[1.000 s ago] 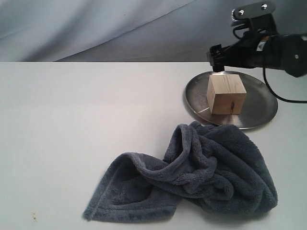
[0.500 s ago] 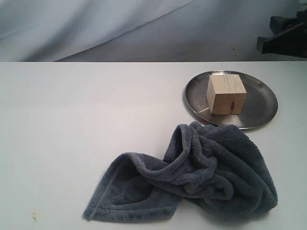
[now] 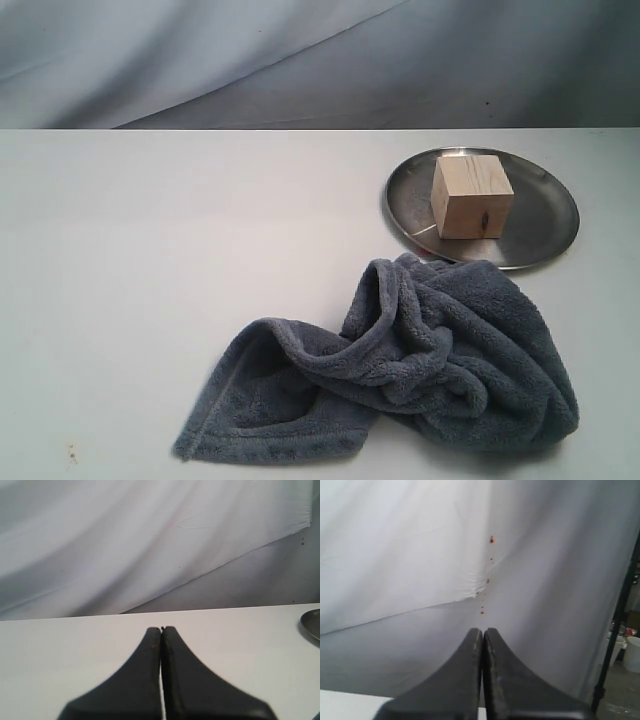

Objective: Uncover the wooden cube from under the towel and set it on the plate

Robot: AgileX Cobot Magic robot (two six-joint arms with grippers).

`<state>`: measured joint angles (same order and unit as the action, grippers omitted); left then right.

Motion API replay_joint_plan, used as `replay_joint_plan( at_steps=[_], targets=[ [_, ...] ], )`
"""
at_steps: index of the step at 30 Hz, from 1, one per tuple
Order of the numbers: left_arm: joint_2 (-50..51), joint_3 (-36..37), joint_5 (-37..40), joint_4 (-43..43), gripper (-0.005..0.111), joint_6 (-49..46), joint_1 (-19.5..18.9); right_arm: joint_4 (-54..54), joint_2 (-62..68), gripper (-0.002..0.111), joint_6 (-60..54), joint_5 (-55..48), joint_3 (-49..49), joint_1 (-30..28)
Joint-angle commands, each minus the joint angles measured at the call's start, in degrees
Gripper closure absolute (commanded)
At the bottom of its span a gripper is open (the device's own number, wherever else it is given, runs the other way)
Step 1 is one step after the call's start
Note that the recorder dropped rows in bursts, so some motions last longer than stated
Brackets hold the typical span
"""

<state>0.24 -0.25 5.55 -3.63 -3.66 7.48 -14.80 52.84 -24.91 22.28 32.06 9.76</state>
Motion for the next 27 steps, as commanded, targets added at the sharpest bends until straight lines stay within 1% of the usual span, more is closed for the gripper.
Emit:
replay_joint_plan(
  at_steps=[1,8,13,19,22,27],
  targets=[
    [-0.2,0.3,-0.6,-0.1,0.107,0.1,-0.1,1.7,-4.0,0.108,1.4,-0.5,-1.1,-2.4],
    [-0.2,0.3,-0.6,-0.1,0.107,0.1,-0.1,4.3,-7.6,0.108,3.2,-3.7,-1.1,-2.5],
    [-0.2,0.3,-0.6,-0.1,0.107,0.1,-0.1,9.7,-8.5,0.108,7.8,-5.0,-1.1,-2.5],
    [-0.2,0.3,-0.6,-0.1,0.107,0.1,-0.1,16.0,-6.5,0.108,14.5,-3.3,-0.6,-2.5],
    [-0.2,0.3,-0.6,-0.1,0.107,0.1,-0.1,21.2,-5.7,0.108,18.9,-4.9,-0.6,-2.5],
    [-0.2,0.3,-0.6,-0.1,0.107,0.1,-0.1,25.8,-5.7,0.108,22.0,-7.8,-0.6,-2.5]
  ],
)
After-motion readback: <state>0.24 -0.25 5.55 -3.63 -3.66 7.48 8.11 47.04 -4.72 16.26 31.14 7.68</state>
